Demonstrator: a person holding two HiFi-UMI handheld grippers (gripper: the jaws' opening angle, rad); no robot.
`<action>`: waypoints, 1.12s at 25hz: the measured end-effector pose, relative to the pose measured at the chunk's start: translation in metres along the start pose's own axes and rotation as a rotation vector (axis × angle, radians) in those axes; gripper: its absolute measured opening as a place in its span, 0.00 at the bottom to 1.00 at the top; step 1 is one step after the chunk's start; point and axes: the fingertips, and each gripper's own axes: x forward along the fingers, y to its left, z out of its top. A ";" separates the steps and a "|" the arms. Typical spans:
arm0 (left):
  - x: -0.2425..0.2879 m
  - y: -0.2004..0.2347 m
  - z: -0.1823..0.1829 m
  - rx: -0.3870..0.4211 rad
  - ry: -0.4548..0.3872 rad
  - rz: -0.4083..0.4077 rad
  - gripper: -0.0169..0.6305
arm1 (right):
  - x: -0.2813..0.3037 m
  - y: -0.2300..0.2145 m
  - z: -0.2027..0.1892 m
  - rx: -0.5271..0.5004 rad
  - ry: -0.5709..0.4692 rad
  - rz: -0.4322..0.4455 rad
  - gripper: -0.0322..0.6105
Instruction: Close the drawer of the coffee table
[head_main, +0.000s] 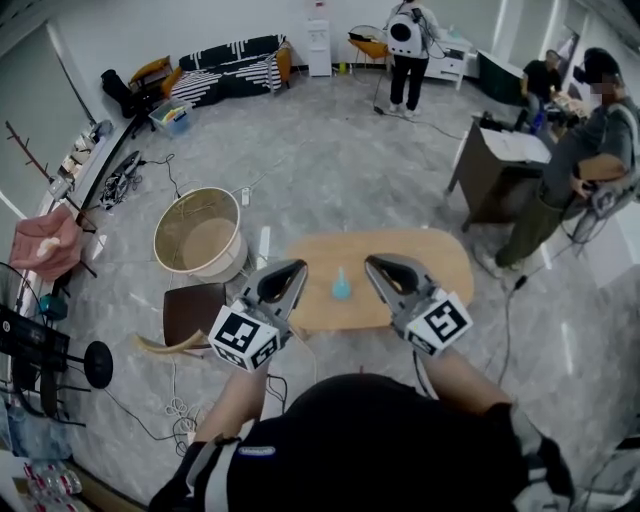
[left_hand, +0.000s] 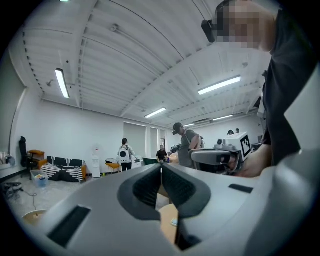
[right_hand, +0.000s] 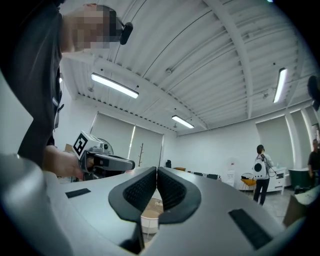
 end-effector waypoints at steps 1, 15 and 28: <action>0.000 0.002 -0.007 -0.009 0.011 0.012 0.04 | 0.001 0.002 -0.007 0.010 0.012 0.005 0.07; -0.006 0.028 -0.039 -0.055 0.046 0.134 0.04 | -0.016 -0.038 -0.051 0.027 0.082 -0.143 0.06; 0.002 0.032 -0.044 -0.054 0.065 0.118 0.04 | -0.020 -0.051 -0.048 0.023 0.105 -0.198 0.06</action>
